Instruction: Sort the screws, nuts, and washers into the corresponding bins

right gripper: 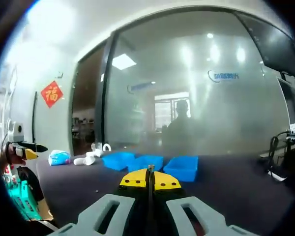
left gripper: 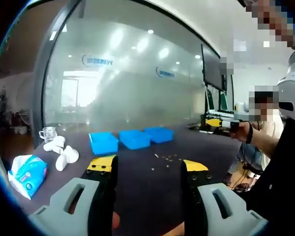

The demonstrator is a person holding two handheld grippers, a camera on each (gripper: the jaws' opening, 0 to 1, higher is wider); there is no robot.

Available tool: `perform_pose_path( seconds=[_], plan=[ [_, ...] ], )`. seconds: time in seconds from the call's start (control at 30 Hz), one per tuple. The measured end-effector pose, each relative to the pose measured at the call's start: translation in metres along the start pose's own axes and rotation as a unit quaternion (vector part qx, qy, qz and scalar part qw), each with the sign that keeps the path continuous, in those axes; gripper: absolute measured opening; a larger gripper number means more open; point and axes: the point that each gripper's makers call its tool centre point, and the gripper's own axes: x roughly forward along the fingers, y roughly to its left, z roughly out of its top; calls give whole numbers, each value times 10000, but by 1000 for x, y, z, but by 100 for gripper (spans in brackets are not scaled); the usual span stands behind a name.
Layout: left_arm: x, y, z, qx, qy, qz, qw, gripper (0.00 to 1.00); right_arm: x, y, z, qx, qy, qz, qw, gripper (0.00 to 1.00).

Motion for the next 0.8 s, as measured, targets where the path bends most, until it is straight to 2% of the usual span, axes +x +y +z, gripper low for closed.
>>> perform_pose_path(
  seconds=[0.13, 0.2, 0.3, 0.6, 0.7, 0.73, 0.8],
  plan=[
    [2, -2, -1, 2, 20, -28, 10000, 50, 12, -14, 9, -38, -154, -172, 9997, 0],
    [3, -2, -1, 29, 30, -23, 10000, 50, 20, -22, 12, -210, -175, -301, 9992, 0],
    [3, -2, 1, 15, -3, -21, 10000, 50, 36, -28, 16, -149, -200, -291, 9993, 0],
    [1, 0, 2, 14, -24, 4, 10000, 50, 95, -42, 21, -209, -78, -208, 9995, 0],
    [0, 1, 1, 1, -23, 23, 10000, 50, 116, -50, 23, -344, -122, -238, 9991, 0],
    [0, 1, 0, -5, -19, 30, 10000, 50, 123, -55, 21, -452, -45, -332, 9984, 0],
    [-1, 2, -1, -17, -13, 50, 10000, 50, 141, -60, 20, -375, -6, -315, 9988, 0]
  ],
)
